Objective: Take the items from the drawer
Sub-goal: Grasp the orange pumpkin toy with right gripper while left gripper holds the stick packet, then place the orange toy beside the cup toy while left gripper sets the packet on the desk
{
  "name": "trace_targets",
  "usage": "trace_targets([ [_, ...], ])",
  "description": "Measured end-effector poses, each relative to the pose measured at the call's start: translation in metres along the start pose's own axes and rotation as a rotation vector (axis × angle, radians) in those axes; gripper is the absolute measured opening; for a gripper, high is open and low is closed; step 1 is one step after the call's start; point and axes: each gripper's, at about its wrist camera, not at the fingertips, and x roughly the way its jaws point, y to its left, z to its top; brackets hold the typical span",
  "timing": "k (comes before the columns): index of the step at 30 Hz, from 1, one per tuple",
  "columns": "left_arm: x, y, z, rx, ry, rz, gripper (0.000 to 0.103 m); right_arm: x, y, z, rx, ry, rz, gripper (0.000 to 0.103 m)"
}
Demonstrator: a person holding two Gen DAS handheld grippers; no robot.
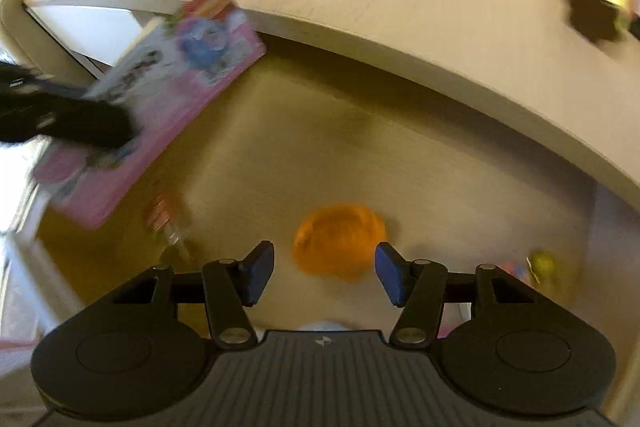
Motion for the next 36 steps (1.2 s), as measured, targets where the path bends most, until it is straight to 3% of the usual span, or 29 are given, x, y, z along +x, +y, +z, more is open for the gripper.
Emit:
trace_targets([
  [3,-0.001,0.003,-0.004,-0.009,0.01,0.012,0.026,0.025,0.001,0.012,-0.002,0.029,-0.049,0.061],
  [4,-0.002,0.004,-0.005,-0.01,0.012,0.015,0.026,0.03,0.001,0.015,0.002,0.043,-0.049,0.057],
  [7,-0.003,0.005,-0.009,-0.018,0.015,0.016,0.026,0.036,-0.002,0.012,0.028,0.071,-0.027,0.027],
  [9,-0.004,0.001,-0.012,-0.018,0.02,0.006,0.026,0.027,-0.005,0.008,0.06,0.052,-0.003,0.021],
  [16,-0.003,-0.022,-0.016,0.031,0.038,-0.027,0.026,-0.019,-0.019,-0.017,0.166,-0.047,0.057,0.021],
  [19,-0.015,-0.037,-0.008,0.066,-0.003,-0.065,0.026,-0.043,-0.024,-0.023,0.201,-0.102,0.047,0.021],
  [22,-0.034,-0.05,0.01,0.087,-0.095,-0.093,0.026,-0.077,-0.029,-0.031,0.197,-0.176,0.024,0.021],
  [26,-0.041,-0.054,0.054,0.056,-0.244,-0.065,0.026,-0.104,-0.045,-0.034,0.196,-0.283,-0.033,0.021],
  [29,-0.019,-0.046,0.087,0.006,-0.333,-0.07,0.026,-0.126,-0.053,-0.032,0.222,-0.34,-0.069,0.021],
  [32,0.014,-0.033,0.11,-0.047,-0.304,-0.055,0.026,-0.138,-0.064,-0.035,0.236,-0.371,-0.103,0.02],
  [36,0.034,-0.031,0.119,-0.026,-0.291,0.054,0.027,-0.163,-0.089,-0.037,0.265,-0.402,-0.126,0.02],
])
